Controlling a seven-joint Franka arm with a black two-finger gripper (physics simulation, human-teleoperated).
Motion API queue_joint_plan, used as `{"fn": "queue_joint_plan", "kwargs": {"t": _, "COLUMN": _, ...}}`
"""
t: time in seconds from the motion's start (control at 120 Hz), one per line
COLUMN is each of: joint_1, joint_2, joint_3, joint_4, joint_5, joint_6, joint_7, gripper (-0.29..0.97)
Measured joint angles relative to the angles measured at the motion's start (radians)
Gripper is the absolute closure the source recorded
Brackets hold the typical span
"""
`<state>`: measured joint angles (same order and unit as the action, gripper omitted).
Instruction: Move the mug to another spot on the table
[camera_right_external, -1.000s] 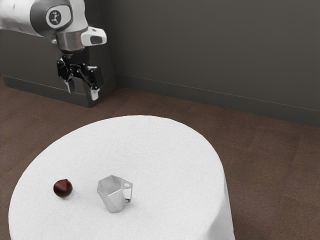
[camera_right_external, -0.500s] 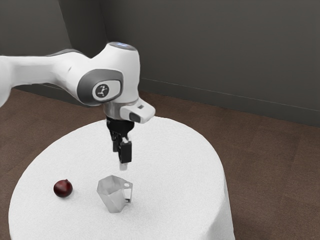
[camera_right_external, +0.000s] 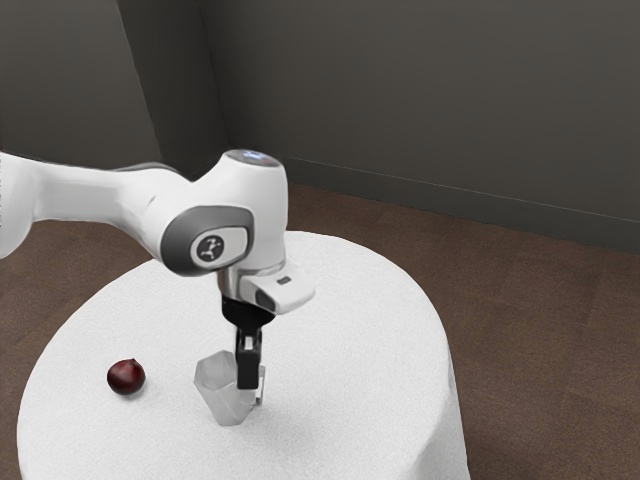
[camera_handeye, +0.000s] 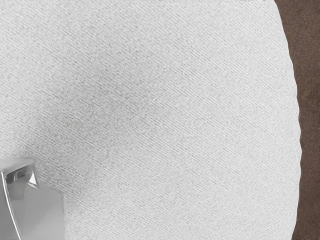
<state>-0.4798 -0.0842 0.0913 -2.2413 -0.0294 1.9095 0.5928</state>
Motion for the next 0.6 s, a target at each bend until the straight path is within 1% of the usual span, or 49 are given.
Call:
{"fn": "queue_joint_plan", "kwargs": {"t": 0.125, "joint_1": 0.001, "joint_2": 0.043, "joint_3": -0.001, "joint_4": 0.005, "joint_5": 0.002, "joint_6": 0.025, "joint_7": 0.022, "gripper": 0.01}}
{"fn": "queue_joint_plan", "kwargs": {"t": 0.367, "joint_1": 0.015, "joint_2": 0.106, "joint_3": 0.005, "joint_4": 0.044, "joint_5": 0.078, "joint_6": 0.067, "joint_7": 0.058, "gripper": 0.01}}
{"fn": "queue_joint_plan", "kwargs": {"t": 0.6, "joint_1": 0.043, "joint_2": 0.139, "joint_3": 0.008, "joint_4": 0.051, "joint_5": 0.099, "joint_6": 0.106, "joint_7": 0.081, "gripper": 0.02}}
